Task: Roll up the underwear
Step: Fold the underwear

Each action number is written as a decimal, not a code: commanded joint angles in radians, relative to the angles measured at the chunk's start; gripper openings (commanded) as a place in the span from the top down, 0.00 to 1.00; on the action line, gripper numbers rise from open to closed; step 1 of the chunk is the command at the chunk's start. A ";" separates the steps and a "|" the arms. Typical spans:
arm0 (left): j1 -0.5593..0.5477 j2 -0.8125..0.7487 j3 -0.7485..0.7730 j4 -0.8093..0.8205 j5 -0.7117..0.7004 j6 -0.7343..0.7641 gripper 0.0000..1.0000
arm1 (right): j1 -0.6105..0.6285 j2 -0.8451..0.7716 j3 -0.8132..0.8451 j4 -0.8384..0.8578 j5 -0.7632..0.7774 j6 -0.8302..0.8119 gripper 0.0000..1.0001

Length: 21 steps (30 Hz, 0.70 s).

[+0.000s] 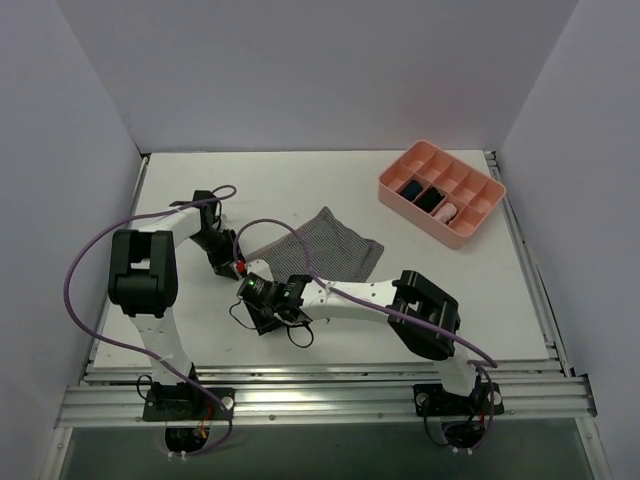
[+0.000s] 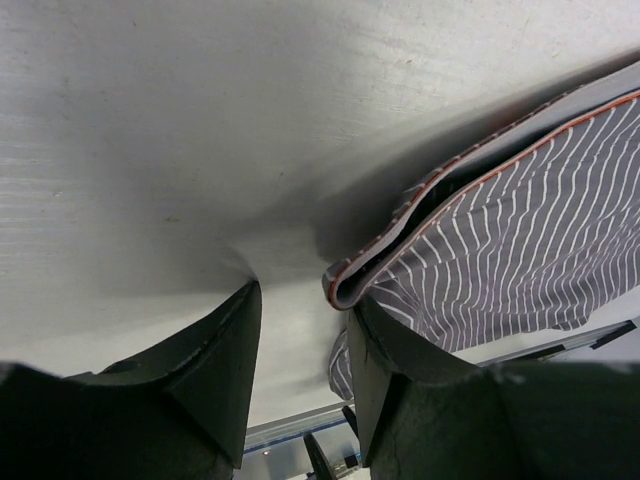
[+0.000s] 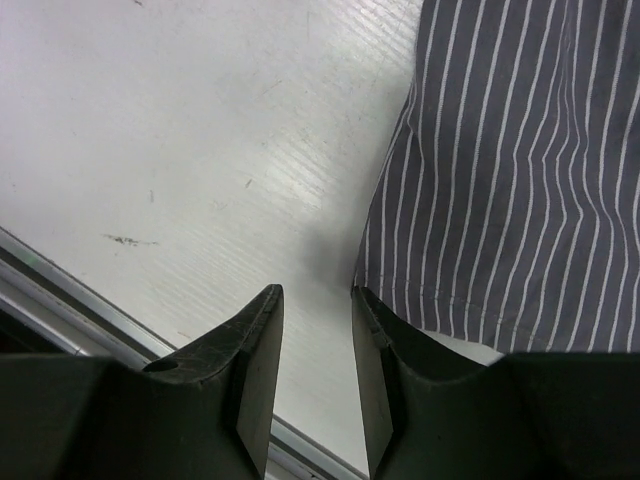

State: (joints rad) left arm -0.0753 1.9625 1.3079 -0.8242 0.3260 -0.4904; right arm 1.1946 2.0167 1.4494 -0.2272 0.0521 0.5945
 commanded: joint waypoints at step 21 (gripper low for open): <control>0.006 0.007 0.019 0.102 0.005 -0.016 0.97 | 0.002 0.083 -0.035 -0.034 0.094 -0.007 0.91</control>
State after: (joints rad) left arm -0.0753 1.9739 1.3018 -0.7506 0.3408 -0.5091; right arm 1.1976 2.0701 1.4471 -0.2363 0.1276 0.5903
